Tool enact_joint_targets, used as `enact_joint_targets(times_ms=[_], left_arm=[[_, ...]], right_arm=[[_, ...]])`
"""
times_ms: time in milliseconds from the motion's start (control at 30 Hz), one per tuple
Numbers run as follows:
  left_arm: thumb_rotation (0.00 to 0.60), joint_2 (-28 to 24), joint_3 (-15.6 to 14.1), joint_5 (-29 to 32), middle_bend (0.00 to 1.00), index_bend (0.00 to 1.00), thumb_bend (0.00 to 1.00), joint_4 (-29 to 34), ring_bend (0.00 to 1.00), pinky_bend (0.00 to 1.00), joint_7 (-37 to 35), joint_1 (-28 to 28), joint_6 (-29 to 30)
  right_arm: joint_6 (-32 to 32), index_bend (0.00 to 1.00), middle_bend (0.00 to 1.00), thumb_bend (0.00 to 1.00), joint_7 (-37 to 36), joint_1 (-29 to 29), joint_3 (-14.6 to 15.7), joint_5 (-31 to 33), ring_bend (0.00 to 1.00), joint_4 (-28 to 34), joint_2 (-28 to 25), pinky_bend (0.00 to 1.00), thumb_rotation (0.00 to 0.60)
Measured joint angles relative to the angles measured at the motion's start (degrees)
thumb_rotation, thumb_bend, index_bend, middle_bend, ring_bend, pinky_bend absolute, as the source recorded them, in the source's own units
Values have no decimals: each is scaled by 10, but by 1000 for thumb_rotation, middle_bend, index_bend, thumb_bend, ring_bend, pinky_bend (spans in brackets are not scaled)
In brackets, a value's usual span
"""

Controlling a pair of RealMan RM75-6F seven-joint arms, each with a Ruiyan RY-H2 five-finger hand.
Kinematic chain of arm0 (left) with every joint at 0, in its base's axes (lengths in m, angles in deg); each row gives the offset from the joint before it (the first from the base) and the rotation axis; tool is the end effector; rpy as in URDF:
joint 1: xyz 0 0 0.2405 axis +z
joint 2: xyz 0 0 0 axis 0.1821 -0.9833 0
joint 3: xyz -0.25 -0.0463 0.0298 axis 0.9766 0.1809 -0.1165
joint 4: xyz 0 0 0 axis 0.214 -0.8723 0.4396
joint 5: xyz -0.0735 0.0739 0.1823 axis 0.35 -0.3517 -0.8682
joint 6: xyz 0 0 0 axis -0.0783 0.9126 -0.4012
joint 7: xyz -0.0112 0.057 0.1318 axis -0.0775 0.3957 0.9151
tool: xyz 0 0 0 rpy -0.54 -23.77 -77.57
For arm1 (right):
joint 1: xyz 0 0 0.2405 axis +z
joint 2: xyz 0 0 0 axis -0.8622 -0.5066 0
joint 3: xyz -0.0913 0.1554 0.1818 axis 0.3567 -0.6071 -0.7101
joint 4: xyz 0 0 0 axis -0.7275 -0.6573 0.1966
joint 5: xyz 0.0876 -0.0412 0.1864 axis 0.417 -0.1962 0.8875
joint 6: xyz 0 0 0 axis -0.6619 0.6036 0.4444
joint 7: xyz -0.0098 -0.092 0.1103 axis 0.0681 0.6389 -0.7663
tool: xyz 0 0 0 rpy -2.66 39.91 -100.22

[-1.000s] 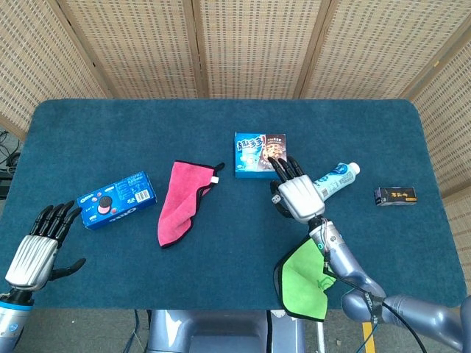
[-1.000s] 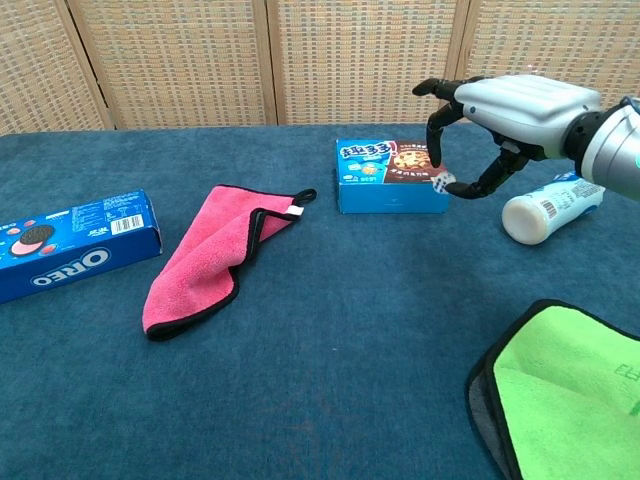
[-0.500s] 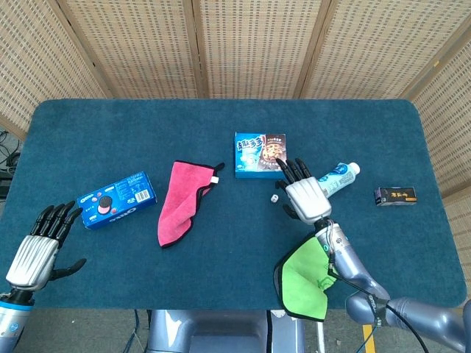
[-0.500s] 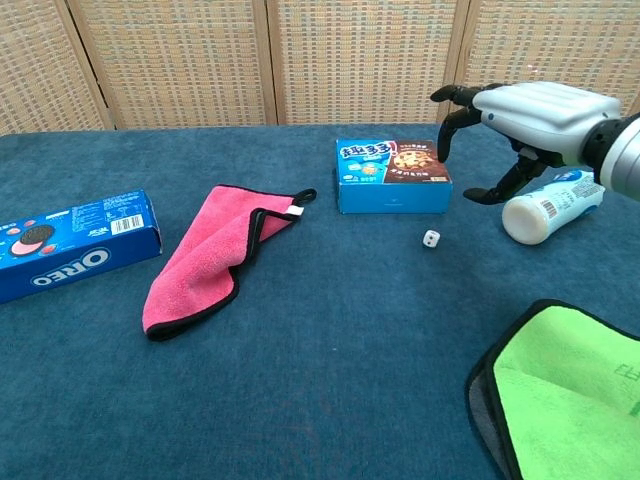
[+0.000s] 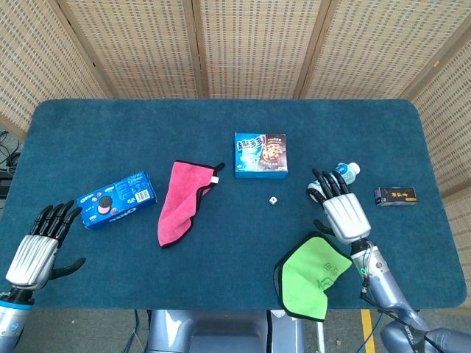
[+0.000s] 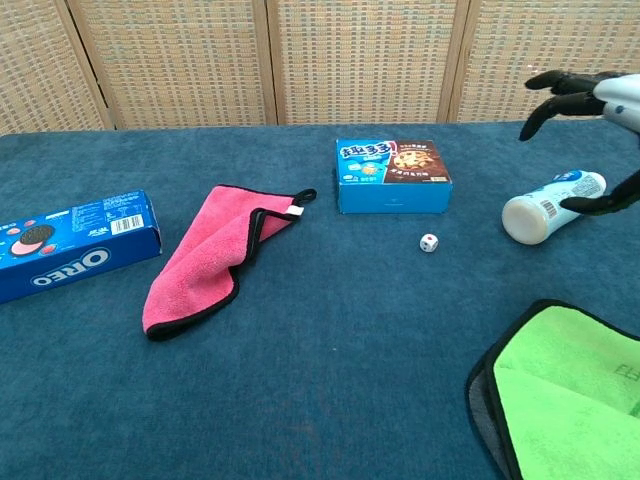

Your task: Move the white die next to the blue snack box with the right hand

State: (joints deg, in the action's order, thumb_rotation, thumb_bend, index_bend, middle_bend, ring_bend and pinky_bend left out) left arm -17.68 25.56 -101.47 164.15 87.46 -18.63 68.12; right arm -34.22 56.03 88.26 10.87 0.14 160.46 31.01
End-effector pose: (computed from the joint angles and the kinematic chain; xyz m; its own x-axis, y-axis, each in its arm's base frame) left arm -0.2729 0.1808 0.1285 0.3936 0.0534 0.9177 0.9062 -0.1905 -0.3775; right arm -0.2070 -0.2941 0.0764 0.4755 -0.0045 0.8797 -0.8323 -0.3262 0.4482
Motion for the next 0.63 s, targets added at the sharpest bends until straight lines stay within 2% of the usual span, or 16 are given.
enact_joint_targets(times_ms=[300,467,633], left_arm=[[600,5,0,1,0,0,201,-2,0,0,6,-1,-2],[600,7,2,6,0,0,201,-6,0,0,8,0,-1],[600,8,6,10,0,0,201,-11,0,0,7,2,3]], right_arm=[[-86,157,0,250,-67,-83,37,-38,0,-9,-45,0,600],[-137,144,0,242,-85,-133,60,-63,0,-39,-44,0,600],[-157,124,0,240,-111,-159,67,-75,0,-68,-39,0,600]])
